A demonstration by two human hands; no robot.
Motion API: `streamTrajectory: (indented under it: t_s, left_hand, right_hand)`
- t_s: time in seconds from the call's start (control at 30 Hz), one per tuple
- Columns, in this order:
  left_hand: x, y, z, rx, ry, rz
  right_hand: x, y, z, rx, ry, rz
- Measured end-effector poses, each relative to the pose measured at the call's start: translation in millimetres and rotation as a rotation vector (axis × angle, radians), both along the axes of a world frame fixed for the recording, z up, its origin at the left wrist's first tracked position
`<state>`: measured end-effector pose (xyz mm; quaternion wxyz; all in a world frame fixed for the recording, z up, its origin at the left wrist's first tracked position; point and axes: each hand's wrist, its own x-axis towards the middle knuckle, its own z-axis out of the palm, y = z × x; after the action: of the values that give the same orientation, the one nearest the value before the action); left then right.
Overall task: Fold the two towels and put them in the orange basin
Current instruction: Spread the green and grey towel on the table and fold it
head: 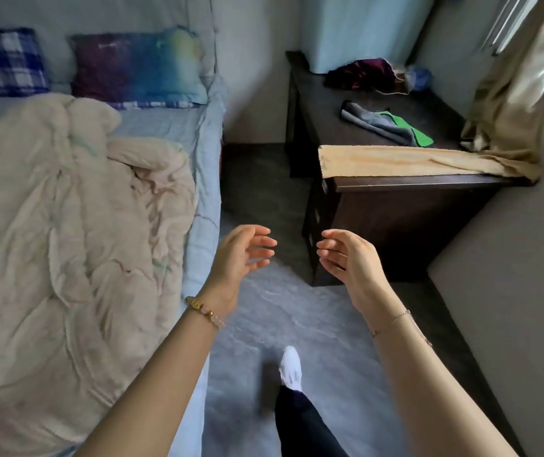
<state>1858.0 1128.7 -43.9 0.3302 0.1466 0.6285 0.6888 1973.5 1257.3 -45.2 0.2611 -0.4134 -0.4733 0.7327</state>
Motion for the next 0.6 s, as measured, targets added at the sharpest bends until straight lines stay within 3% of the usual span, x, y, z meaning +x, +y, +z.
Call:
streamTrajectory:
  t_s: [0.6]
  left_hand:
    - [-202, 217, 19, -0.013, -0.028, 0.216]
  right_hand:
    - [-214, 240, 7, -0.039, 0.043, 0.105]
